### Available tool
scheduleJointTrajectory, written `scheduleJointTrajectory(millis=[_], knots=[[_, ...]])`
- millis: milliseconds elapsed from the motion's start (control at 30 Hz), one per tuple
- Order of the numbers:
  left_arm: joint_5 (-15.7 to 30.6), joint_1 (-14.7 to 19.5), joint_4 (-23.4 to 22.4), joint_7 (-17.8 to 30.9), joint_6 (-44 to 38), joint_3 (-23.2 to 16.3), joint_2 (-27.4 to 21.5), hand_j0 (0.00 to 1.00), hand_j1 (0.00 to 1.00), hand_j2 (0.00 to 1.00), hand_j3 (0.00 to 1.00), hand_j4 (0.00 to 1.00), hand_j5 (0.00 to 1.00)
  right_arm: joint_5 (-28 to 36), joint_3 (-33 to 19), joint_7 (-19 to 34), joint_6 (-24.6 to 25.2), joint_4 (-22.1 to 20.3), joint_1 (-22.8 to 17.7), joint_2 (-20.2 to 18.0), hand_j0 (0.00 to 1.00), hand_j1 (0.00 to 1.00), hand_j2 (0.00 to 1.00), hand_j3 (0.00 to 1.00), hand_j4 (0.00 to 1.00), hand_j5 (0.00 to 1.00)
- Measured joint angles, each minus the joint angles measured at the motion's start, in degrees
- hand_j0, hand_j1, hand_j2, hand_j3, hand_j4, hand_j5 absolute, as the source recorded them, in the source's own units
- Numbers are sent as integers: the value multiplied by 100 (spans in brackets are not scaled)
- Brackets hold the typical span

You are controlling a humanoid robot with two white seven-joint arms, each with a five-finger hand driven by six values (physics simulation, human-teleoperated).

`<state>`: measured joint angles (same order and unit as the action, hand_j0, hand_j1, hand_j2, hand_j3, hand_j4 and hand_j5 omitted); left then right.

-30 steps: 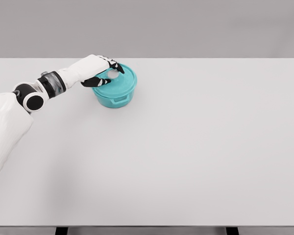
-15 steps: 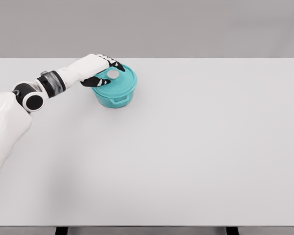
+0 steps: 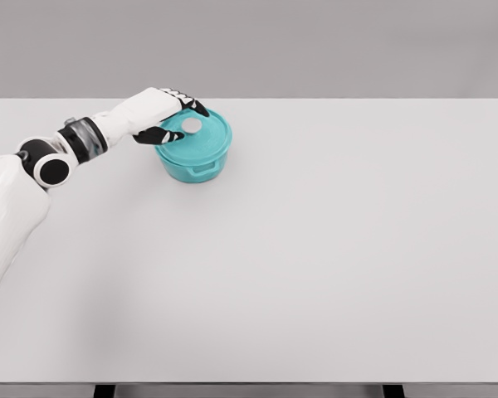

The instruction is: Cover the pot with left arm

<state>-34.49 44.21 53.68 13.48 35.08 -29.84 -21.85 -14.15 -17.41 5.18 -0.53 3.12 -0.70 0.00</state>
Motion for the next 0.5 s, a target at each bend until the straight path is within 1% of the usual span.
scheduleJointTrajectory(millis=[400, 500], knots=[[13, 26, 64, 0, 0, 27, -165, 70, 70, 70, 70, 70, 70, 0, 0, 0, 0, -3, 0, 0, 100, 100, 100, 100, 100, 100], [12, 18, 170, 0, 1, 97, -278, 70, 70, 70, 70, 70, 70, 0, 0, 0, 0, -4, 0, 0, 100, 100, 100, 100, 100, 100]])
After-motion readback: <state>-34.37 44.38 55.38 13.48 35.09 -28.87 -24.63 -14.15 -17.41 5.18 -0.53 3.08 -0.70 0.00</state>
